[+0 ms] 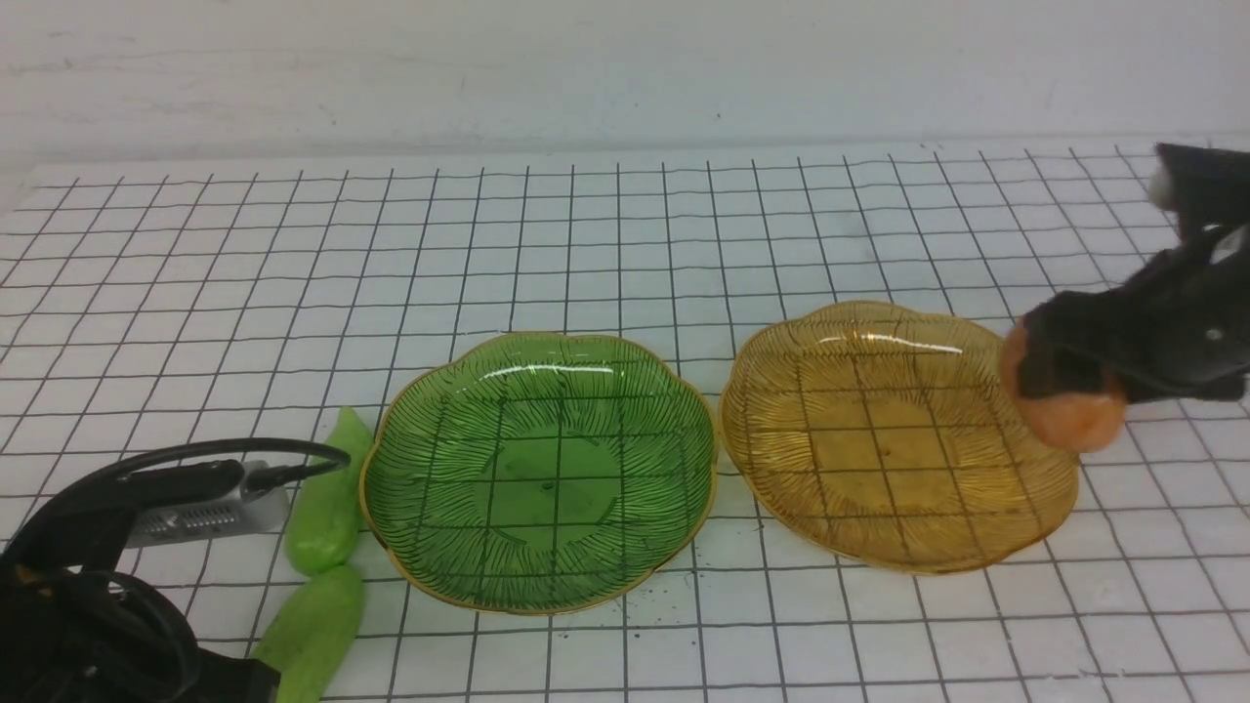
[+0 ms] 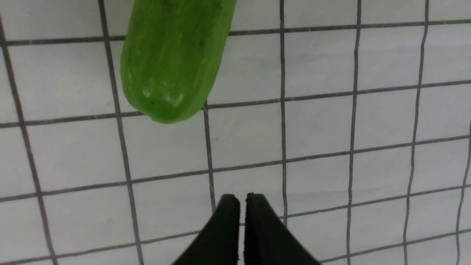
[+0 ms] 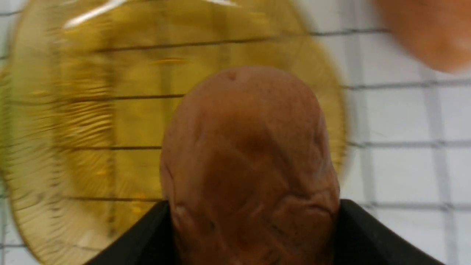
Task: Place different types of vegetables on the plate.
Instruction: 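Put the potato onto the plate, then put the green cucumber next to the left plate into that plate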
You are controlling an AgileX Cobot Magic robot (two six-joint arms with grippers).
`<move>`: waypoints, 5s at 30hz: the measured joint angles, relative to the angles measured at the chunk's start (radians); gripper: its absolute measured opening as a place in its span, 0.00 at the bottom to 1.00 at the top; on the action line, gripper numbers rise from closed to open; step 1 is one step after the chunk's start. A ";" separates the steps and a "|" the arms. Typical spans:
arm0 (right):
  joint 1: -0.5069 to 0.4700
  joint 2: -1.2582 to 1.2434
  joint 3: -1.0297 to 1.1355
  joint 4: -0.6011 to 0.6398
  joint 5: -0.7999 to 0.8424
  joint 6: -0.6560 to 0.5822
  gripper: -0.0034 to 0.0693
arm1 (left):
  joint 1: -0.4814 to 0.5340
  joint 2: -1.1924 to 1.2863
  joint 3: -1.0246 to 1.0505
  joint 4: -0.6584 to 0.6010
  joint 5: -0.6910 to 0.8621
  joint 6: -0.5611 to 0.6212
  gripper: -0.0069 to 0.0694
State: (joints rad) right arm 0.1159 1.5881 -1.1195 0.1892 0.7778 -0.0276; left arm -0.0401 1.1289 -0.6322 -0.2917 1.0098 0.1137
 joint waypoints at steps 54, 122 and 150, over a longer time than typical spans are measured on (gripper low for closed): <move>-0.149 0.448 -0.228 -0.615 -0.352 0.174 0.84 | 0.000 0.000 0.000 -0.020 0.000 0.000 0.47; 0.020 0.307 -0.665 -0.016 0.454 -0.021 0.53 | 0.000 0.000 0.000 -0.033 -0.114 0.005 0.47; 0.060 -0.495 0.238 0.097 0.442 -0.108 0.03 | 0.000 0.318 -0.013 -0.029 -0.309 0.091 0.76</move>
State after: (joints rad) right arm 0.1763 1.0929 -0.8814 0.2866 1.2196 -0.1355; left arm -0.0401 1.4470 -0.6453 -0.3212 0.7010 0.2043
